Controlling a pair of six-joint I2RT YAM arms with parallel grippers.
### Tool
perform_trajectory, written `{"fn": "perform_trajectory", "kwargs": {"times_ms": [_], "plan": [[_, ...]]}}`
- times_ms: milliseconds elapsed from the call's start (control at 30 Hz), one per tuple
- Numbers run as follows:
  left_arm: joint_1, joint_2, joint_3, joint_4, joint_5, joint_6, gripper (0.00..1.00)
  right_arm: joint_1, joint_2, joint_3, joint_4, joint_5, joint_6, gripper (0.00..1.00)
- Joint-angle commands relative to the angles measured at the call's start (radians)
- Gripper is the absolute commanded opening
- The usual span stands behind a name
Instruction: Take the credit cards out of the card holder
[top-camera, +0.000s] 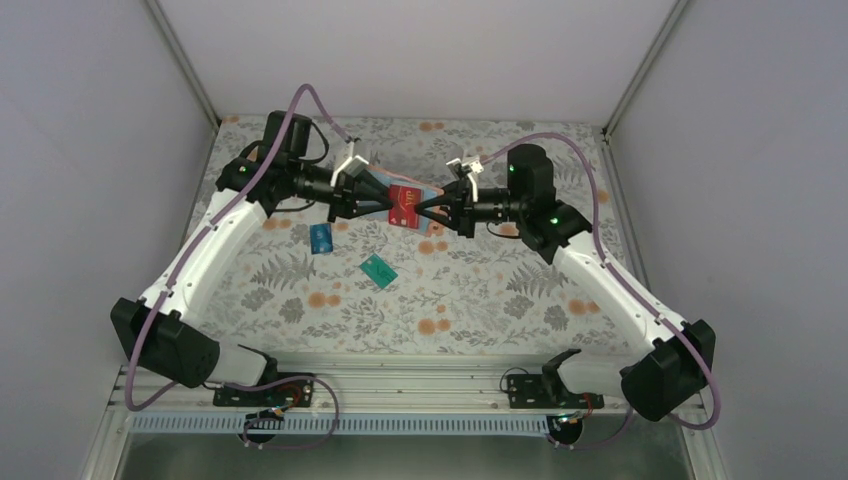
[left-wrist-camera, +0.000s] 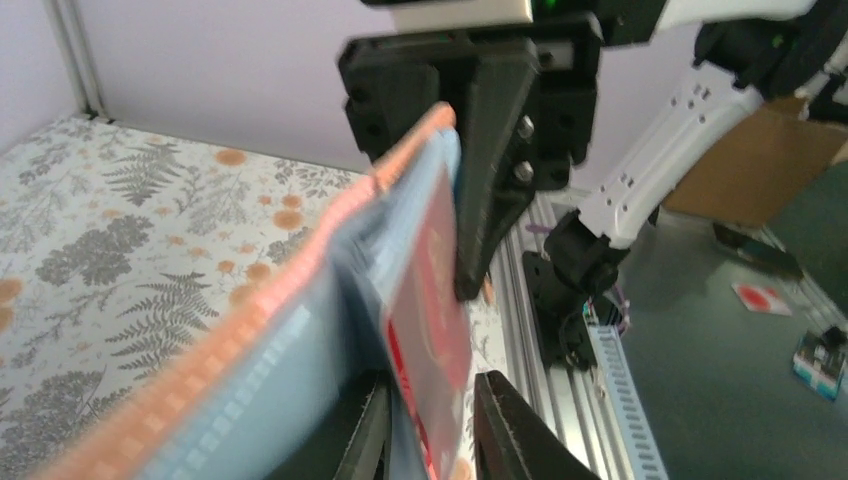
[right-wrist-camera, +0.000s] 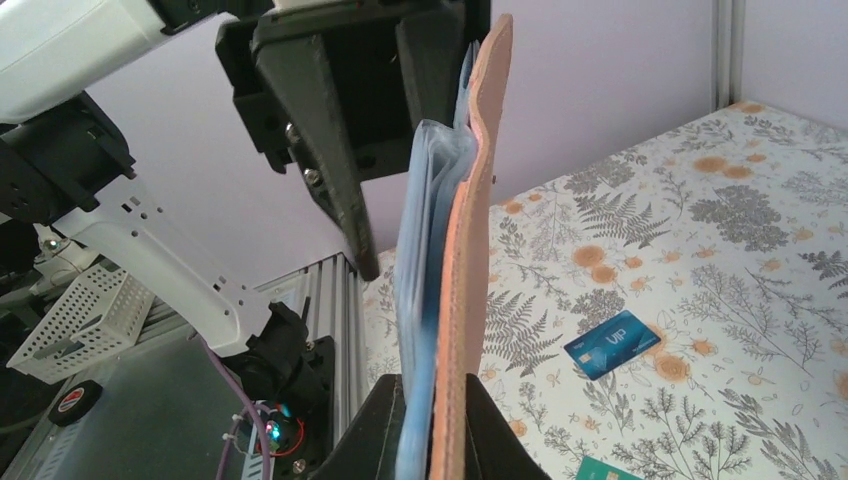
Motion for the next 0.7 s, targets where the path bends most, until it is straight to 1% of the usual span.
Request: {"fn": "perform_trajectory", "kwargs": {"times_ms": [0,33,67,100,133,233,367,433,500,600,667], "plan": [[-0.014,-0.036,-0.05,-0.015,0.016,0.073,0.23,-0.017,-0.023,0.014,0.061,-0.064,-0.001,0.04],[-0.017,-0.036,-0.063,-0.002,-0.007,0.071,0.21,-0.017,-0.023,0.016,0.063,-0.066,-0.001,0.04],[-0.017,-0.037,-0.072,0.007,-0.025,0.068,0.15,-0.017,-0.022,0.019,0.062,-0.067,-0.003,0.04],[-0.017,-0.036,-0.078,0.015,-0.035,0.067,0.06,-0.018,-0.022,0.021,0.06,-0.067,-0.004,0.04],[-0.017,-0.039,-0.083,0.022,-0.04,0.063,0.03,-0.019,-0.02,0.021,0.059,-0.067,-0.004,0.04],[-0.018,-0.037,-0.078,0.013,-0.008,0.071,0.02,-0.019,-0.019,0.023,0.052,-0.07,-0.004,0.04],[-0.013,-0.037,-0.048,-0.067,0.066,0.144,0.03,-0.025,-0.029,0.018,0.04,-0.067,-0.017,0.05],[0.0,-0.042,-0.041,-0.084,0.095,0.161,0.02,-0.035,-0.036,0.01,0.037,-0.064,-0.02,0.14],[0.002,-0.044,-0.039,-0.085,0.096,0.16,0.02,-0.042,-0.038,0.006,0.028,-0.063,-0.027,0.2],[0.006,-0.042,-0.038,-0.083,0.094,0.16,0.02,-0.046,-0.038,0.003,0.014,-0.063,-0.036,0.22],[0.007,-0.042,-0.036,-0.084,0.094,0.16,0.02,-0.05,-0.042,-0.006,0.01,-0.063,-0.04,0.25]]}}
